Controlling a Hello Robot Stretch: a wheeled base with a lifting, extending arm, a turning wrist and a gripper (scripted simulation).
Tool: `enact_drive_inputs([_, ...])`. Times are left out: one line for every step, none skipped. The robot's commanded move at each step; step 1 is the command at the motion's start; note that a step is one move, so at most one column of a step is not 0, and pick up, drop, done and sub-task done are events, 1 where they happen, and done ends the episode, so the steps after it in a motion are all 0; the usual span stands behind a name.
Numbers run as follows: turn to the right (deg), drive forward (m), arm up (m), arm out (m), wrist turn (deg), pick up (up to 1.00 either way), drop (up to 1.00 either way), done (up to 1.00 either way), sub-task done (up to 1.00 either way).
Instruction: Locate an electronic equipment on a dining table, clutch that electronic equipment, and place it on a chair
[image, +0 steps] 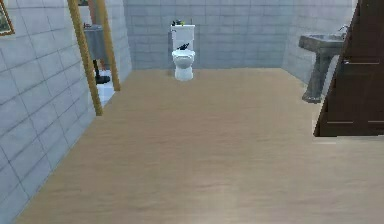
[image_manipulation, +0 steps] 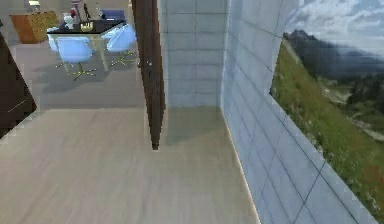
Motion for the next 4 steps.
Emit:
enact_drive_inputs([-12.0, 0.0, 0.0, 0.0, 0.0, 0.0, 0.0, 0.0, 0.0])
enact_drive_inputs([0.0, 1.0, 0.0, 0.0, 0.0, 0.0, 0.0, 0.0, 0.0])
enact_drive_inputs([0.0, 1.0, 0.0, 0.0, 0.0, 0.0, 0.0, 0.0, 0.0])
enact_drive_inputs([-3.0, 0.0, 0.0, 0.0, 0.0, 0.0, 0.0, 0.0, 0.0])
